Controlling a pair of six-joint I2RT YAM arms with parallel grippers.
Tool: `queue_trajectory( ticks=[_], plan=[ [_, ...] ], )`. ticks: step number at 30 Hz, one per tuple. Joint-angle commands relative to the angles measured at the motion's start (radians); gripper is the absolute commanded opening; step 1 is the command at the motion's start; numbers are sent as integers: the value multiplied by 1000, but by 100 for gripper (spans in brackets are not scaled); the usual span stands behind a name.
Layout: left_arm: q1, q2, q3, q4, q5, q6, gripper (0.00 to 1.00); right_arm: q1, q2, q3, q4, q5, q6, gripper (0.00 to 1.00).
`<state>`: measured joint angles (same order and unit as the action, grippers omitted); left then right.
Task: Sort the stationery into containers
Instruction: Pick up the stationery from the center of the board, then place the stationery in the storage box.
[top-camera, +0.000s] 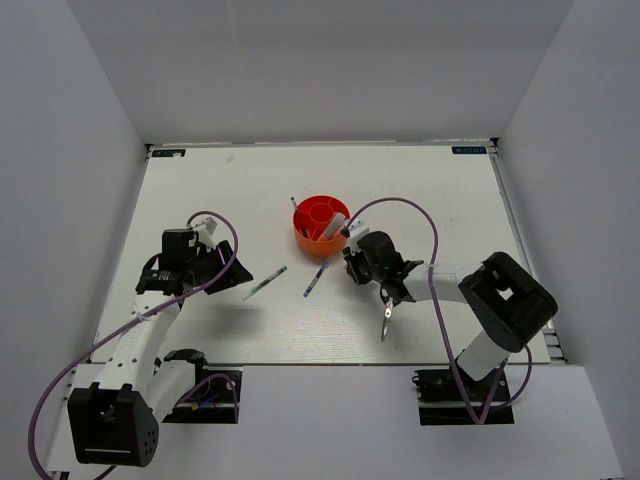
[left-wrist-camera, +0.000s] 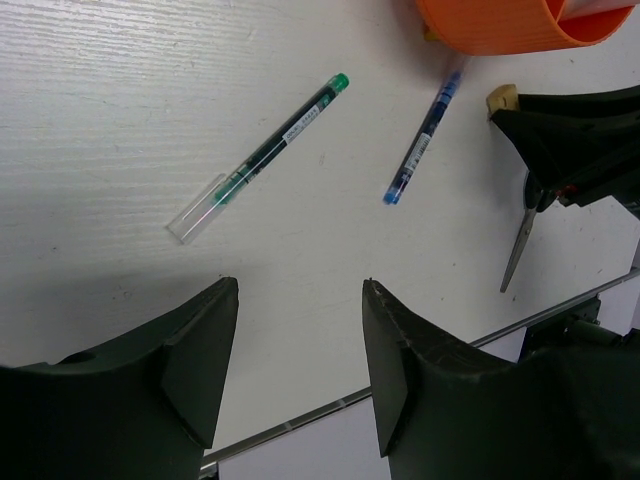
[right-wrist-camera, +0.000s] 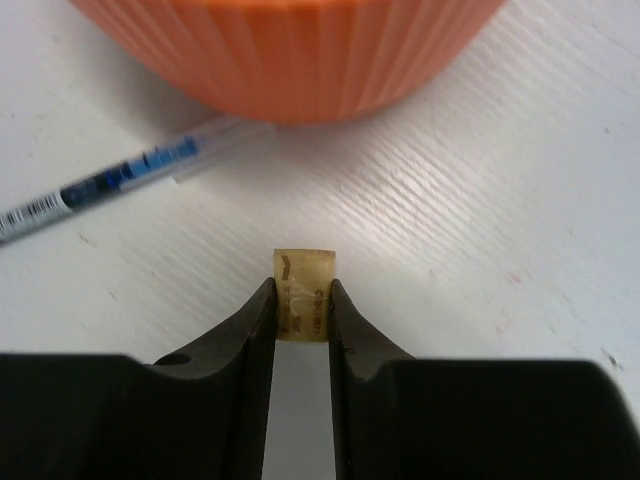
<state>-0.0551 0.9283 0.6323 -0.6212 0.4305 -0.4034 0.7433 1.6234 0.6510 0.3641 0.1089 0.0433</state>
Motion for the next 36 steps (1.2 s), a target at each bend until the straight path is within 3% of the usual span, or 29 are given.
queue_trajectory(
  ticks=[1,6,12,19,24,36],
  plan=[
    [5,-11,0,3,2,15,63,1,-82,-13,-57,51,-36,0],
    [5,-11,-2,5,5,14,63,-21,-217,79,-213,176,-210,0],
    [3,-9,0,8,11,11,63,-82,-208,200,-272,238,-319,0],
    [4,-6,0,3,5,14,63,-151,-15,432,-248,88,-359,0],
    [4,-5,3,6,5,12,63,-199,140,682,-401,-185,-300,0],
    [4,1,3,6,17,15,63,-237,213,710,-399,-391,-203,0]
  ],
)
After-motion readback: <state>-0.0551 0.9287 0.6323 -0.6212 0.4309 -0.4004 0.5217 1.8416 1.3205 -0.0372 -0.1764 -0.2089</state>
